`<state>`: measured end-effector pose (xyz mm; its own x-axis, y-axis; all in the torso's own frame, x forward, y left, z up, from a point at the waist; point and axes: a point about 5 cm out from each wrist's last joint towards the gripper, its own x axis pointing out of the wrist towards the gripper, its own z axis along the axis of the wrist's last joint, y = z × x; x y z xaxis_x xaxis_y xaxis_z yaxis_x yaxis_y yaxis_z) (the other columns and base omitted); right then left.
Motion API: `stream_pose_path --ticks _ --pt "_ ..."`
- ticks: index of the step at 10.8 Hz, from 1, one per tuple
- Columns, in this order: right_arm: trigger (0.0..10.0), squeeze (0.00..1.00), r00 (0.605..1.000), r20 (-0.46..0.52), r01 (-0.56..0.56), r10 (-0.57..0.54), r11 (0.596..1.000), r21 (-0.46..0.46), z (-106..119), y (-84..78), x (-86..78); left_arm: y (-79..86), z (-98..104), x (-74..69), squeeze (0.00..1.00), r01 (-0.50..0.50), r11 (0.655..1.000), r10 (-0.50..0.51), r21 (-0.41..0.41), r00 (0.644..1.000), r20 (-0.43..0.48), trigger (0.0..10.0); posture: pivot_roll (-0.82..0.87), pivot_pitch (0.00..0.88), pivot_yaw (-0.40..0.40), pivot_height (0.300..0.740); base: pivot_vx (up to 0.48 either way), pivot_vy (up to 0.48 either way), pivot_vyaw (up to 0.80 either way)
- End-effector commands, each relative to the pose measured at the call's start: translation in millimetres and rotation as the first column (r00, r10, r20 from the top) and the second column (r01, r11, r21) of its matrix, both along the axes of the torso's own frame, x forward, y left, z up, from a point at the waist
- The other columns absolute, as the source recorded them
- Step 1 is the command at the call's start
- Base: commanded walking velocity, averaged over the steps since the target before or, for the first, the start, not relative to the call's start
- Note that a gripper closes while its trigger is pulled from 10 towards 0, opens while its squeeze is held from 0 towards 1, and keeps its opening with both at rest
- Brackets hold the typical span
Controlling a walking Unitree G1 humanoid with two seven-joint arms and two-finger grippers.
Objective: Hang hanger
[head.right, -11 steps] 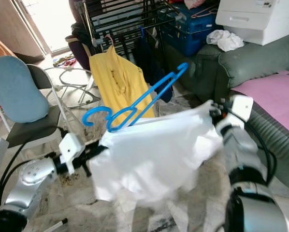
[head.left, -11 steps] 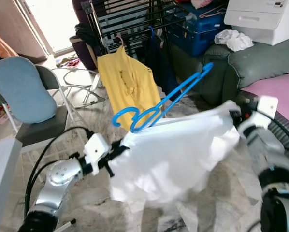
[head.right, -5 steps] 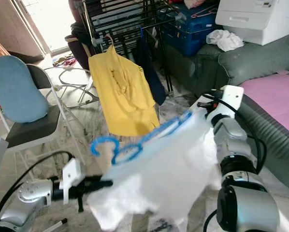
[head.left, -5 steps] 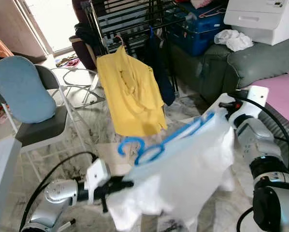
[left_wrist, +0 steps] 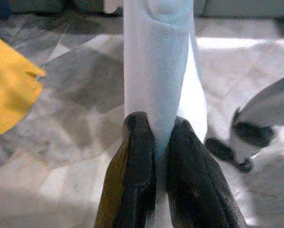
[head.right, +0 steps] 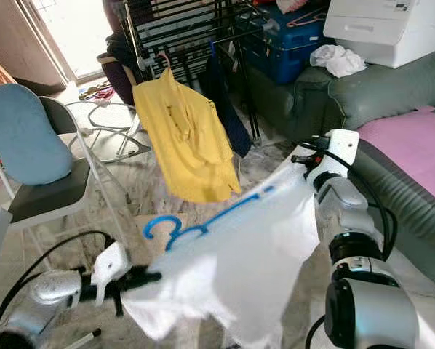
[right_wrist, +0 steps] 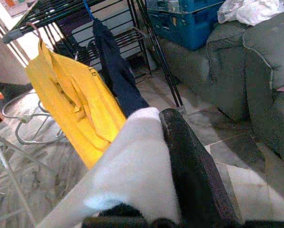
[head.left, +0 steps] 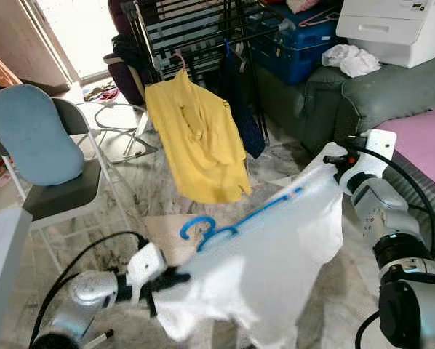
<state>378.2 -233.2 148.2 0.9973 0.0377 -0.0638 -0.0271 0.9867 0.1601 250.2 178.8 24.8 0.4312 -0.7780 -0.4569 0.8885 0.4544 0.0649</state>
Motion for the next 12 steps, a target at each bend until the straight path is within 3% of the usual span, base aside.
stream_pose_path --ticks 1,2,4,5,7,9,11,12 --pt "0.0 0.00 0.994 0.112 0.006 -0.004 1.000 -0.017 31 0.1 8.0 22.1 -16 -4.8 0.00 -0.095 0.986 0.102 0.137 0.994 -0.044 0.0 -0.13 0.000 0.169 0.740 0.000 0.000 0.00" --pt "0.0 0.00 0.994 0.110 -0.001 0.003 1.000 -0.017 30 2.6 8.0 24.6 -21 -0.3 0.00 -0.153 0.969 0.159 0.192 0.987 -0.017 0.0 -0.13 0.000 0.169 0.740 0.000 0.000 0.00" --pt "0.0 0.00 0.994 0.101 -0.046 0.046 0.999 -0.010 24 18.4 8.3 11.4 -19 15.4 0.00 -0.289 0.944 0.284 0.157 0.957 0.056 0.0 -0.14 0.000 0.167 0.740 0.000 0.000 0.00" --pt "0.0 0.00 0.991 0.102 -0.082 0.083 0.997 -0.014 20 33.7 8.4 -2.9 -17 23.7 0.00 -0.353 0.930 0.349 0.101 0.936 0.052 0.0 -0.14 0.000 0.166 0.740 0.000 0.000 0.00" --pt "0.0 0.00 0.978 0.108 -0.178 0.181 0.984 -0.031 12 71.2 6.8 -40.3 -13 31.5 0.00 -0.349 0.937 0.349 0.028 0.937 0.025 0.0 -0.14 0.000 0.163 0.740 0.000 0.000 0.00" --pt "0.0 0.00 0.951 0.095 -0.294 0.296 0.955 -0.027 2 100.3 -1.7 -56.1 -14 36.0 0.00 -0.390 0.921 0.390 0.017 0.921 0.002 0.0 -0.14 0.000 0.161 0.740 0.000 0.000 0.00" --pt "0.0 0.00 0.894 0.038 -0.443 0.447 0.893 -0.087 -20 118.2 -22.2 -57.0 -10 45.6 0.00 -0.511 0.860 0.511 -0.005 0.860 -0.008 0.0 -0.14 0.000 0.161 0.740 0.000 0.000 0.00" --pt "0.0 0.00 0.883 -0.010 -0.467 0.470 0.875 -0.131 -34 114.4 -33.7 -47.4 -7 52.3 0.00 -0.593 0.805 0.593 -0.002 0.805 0.023 0.0 -0.14 0.000 0.163 0.740 0.000 0.000 0.00"
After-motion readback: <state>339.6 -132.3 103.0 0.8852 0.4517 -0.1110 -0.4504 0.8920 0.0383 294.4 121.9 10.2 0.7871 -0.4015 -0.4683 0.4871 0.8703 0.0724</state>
